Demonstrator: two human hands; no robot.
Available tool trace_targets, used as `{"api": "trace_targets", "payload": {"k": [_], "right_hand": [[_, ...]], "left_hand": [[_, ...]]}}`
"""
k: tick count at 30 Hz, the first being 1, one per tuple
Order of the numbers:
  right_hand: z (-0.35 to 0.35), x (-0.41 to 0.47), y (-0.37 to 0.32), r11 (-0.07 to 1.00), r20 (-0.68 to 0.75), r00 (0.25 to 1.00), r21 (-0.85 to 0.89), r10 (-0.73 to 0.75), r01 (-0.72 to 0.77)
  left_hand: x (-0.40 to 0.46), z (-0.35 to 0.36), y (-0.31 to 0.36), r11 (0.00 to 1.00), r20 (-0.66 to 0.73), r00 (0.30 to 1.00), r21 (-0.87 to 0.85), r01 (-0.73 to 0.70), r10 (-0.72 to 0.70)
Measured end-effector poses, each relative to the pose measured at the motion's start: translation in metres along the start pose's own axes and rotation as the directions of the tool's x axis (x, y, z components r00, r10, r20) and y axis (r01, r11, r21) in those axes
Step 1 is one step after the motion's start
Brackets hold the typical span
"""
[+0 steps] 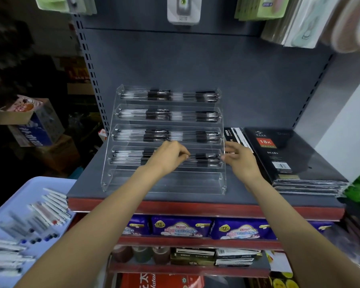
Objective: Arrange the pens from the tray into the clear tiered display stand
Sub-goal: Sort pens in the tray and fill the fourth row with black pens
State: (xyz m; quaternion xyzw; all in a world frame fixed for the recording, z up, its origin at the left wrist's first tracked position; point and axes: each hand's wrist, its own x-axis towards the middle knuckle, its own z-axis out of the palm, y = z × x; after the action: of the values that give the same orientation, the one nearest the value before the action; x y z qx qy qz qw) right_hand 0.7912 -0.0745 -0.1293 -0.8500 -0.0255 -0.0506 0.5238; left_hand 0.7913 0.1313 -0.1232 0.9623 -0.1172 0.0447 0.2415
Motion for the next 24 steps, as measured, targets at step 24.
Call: {"api": "trace_targets", "payload": {"k": [24], "right_hand": [[0.275,-0.117,-0.127,0.946,0.404,0.872,-0.048,-0.276,0.321]], "left_hand": [[-0.213,-0.074,-0.207,0.903,-0.371,0.825,-0.227,0.366,-0.427]]}}
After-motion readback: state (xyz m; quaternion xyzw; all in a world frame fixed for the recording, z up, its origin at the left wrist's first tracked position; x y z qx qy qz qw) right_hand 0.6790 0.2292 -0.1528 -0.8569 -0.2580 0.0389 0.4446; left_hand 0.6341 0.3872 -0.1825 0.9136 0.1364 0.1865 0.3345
